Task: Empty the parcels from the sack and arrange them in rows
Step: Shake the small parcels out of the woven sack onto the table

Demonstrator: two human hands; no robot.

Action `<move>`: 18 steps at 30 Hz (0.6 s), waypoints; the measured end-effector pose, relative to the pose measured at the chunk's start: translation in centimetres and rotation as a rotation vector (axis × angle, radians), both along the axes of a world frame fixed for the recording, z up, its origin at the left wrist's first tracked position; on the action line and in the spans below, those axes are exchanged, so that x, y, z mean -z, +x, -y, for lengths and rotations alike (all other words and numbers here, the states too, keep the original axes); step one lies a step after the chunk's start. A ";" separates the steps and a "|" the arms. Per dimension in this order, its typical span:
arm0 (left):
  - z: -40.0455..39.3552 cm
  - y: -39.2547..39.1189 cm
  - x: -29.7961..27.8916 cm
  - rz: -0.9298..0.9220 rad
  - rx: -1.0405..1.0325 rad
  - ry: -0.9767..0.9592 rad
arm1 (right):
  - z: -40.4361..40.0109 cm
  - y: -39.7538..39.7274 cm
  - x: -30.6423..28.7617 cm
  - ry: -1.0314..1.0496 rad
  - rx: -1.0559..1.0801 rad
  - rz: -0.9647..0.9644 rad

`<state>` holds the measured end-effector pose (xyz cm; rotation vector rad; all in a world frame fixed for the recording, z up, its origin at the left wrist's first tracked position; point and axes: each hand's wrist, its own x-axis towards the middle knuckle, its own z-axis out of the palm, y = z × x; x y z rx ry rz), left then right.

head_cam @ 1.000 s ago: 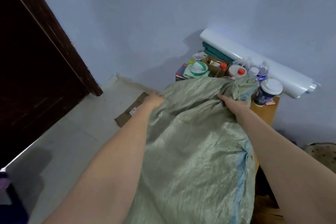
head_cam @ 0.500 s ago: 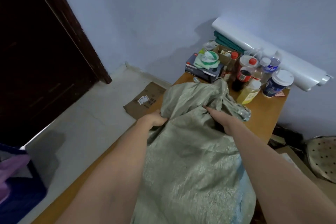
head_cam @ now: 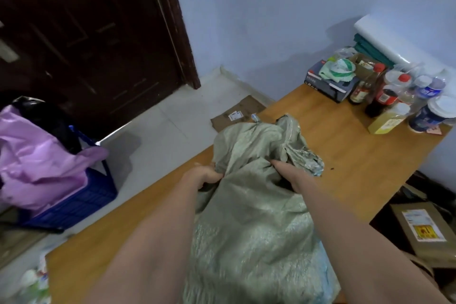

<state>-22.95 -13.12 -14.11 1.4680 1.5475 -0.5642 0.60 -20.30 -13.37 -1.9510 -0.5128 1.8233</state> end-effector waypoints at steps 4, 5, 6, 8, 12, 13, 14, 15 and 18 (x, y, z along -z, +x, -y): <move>2.3 -5.7 -0.4 -0.045 -0.059 -0.094 | 1.9 -3.8 -0.1 -0.035 -0.174 0.055; 2.7 -7.1 -0.4 -0.070 -0.057 -0.135 | 2.2 -4.5 -0.1 -0.048 -0.225 0.075; 3.0 -8.2 -0.7 -0.093 -0.054 -0.167 | 2.1 -5.1 -0.3 -0.062 -0.284 0.100; 3.9 -10.2 -1.9 -0.081 -0.103 -0.222 | 1.6 -6.0 -0.6 -0.098 -0.354 0.109; 4.1 -13.4 -3.0 -0.036 -0.320 -0.117 | -0.4 -7.2 -2.4 -0.041 -0.408 0.267; 3.8 -14.1 -2.8 -0.001 -0.376 -0.046 | -0.8 -7.1 -2.7 -0.002 -0.385 0.325; 3.6 -14.4 -2.9 0.054 -0.451 0.033 | -1.4 -6.8 -2.6 0.030 -0.327 0.358; 3.3 -14.6 -2.9 0.129 -0.543 0.104 | -2.0 -6.3 -2.3 0.052 -0.249 0.365; 2.3 -14.1 -2.3 0.345 -0.812 0.220 | -3.5 -4.5 -1.0 0.071 -0.118 0.349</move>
